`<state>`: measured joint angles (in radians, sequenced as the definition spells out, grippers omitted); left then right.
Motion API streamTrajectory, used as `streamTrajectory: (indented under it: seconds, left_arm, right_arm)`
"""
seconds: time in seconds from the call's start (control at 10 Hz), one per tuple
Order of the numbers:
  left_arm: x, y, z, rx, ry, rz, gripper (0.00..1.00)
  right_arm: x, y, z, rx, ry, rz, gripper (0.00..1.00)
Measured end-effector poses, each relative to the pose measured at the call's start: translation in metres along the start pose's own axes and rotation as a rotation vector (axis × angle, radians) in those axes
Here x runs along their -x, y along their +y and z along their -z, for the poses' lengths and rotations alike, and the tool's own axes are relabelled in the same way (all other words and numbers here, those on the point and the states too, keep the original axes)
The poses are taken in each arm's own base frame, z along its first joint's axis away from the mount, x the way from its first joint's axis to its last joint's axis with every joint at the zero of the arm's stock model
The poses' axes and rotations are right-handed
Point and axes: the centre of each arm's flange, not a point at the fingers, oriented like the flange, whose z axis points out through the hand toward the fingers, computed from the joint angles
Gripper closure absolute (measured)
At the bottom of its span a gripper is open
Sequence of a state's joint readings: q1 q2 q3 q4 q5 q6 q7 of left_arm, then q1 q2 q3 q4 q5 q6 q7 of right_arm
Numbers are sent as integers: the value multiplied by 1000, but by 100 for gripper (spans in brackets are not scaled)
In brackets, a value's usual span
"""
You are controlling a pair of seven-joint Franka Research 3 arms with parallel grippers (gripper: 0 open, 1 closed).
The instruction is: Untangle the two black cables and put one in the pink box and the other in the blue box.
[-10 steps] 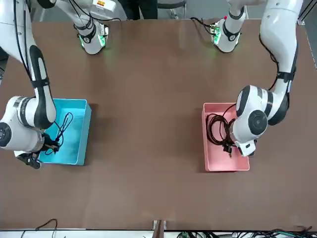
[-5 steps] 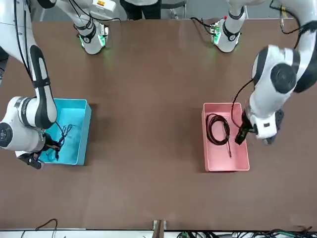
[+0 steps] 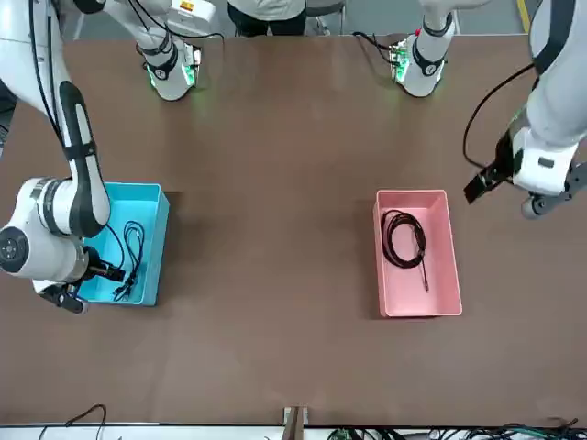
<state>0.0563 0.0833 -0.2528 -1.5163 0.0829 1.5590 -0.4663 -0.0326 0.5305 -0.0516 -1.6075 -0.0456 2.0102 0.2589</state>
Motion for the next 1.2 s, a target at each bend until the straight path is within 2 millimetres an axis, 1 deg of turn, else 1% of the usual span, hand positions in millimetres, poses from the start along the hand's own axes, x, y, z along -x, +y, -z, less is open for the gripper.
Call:
streamTrajectory:
  seconds: [0.1, 0.2, 0.4, 0.7, 0.9, 1.0, 1.1, 1.2]
  left_arm:
    - [3, -7, 7, 11, -12, -123, 0]
    - [2, -10, 6, 16, -19, -188, 0]
    - [-1, -9, 0, 18, -30, -243, 0]
    - [0, -5, -1, 21, -31, -273, 0]
    - [2, 4, 1, 27, -17, -290, 0]
    - [4, 9, 0, 34, -19, -299, 0]
    - [4, 12, -1, 46, -26, -303, 0]
    - [3, 13, -5, 55, -34, -302, 0]
  right_arm:
    - [4, -1, 22, -3, 13, 25, 0]
    - [10, 0, 49, -8, 30, 48, 0]
    - [28, 8, 103, -14, 45, 102, 0]
    - [65, 20, 186, -24, 75, 156, 0]
    - [94, 15, 241, -26, 79, 178, 0]
    - [107, 15, 261, -24, 65, 185, 0]
    - [117, 17, 275, -22, 56, 188, 0]
    - [126, 20, 286, -23, 53, 192, 0]
